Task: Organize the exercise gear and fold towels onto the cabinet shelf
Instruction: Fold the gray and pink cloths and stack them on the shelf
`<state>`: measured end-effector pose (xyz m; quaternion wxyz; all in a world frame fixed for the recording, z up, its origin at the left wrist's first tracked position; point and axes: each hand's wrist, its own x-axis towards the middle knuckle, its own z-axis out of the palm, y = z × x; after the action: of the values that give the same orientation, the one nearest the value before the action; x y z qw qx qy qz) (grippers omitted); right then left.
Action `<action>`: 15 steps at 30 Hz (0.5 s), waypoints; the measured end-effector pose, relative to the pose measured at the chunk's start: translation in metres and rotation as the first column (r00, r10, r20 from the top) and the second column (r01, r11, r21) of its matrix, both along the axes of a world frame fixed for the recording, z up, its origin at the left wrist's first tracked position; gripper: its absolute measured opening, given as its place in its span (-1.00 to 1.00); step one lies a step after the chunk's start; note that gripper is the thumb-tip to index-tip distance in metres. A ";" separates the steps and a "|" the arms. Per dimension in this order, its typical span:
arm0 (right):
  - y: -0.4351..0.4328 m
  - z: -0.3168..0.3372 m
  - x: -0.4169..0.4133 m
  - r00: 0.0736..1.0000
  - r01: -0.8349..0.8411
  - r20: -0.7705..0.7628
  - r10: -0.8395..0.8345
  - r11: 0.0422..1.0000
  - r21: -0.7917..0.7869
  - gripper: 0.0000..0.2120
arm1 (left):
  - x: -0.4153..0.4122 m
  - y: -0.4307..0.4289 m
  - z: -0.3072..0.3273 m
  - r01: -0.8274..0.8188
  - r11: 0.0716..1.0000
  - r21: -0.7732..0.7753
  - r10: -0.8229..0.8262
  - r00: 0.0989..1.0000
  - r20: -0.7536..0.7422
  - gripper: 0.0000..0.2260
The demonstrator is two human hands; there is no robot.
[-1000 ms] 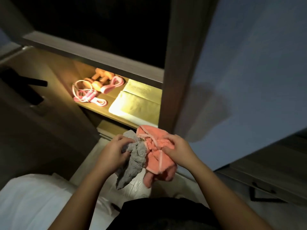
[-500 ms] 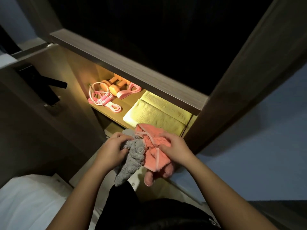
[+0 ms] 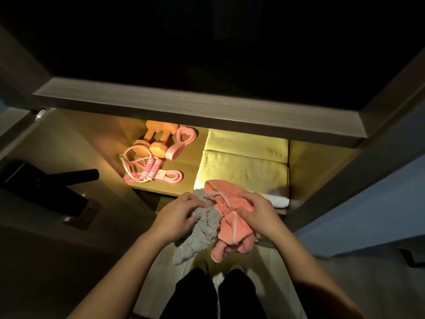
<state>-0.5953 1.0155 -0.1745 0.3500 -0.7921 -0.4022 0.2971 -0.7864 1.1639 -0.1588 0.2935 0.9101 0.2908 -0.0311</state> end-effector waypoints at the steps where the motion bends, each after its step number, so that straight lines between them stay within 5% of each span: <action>1: -0.001 -0.010 -0.005 1.000 0.014 0.007 -0.014 1.000 0.019 -0.66 | -0.002 0.003 -0.011 0.012 1.000 0.007 -0.012 1.000 0.013 -0.65; 10: -0.053 -0.104 -0.070 0.987 0.045 0.150 -0.057 0.995 0.086 -0.62 | -0.057 -0.033 -0.118 0.049 0.988 0.145 -0.089 0.955 0.284 -0.62; 15: -0.119 -0.132 -0.133 0.981 0.029 0.186 -0.049 0.994 0.105 -0.62 | -0.125 -0.083 -0.151 -0.070 0.978 0.198 -0.020 0.908 0.418 -0.65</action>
<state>-0.7285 0.8962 -0.3065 0.3561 -0.8056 -0.4325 0.1928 -0.9114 1.0810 -0.3096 0.2522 0.9176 0.2346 0.1985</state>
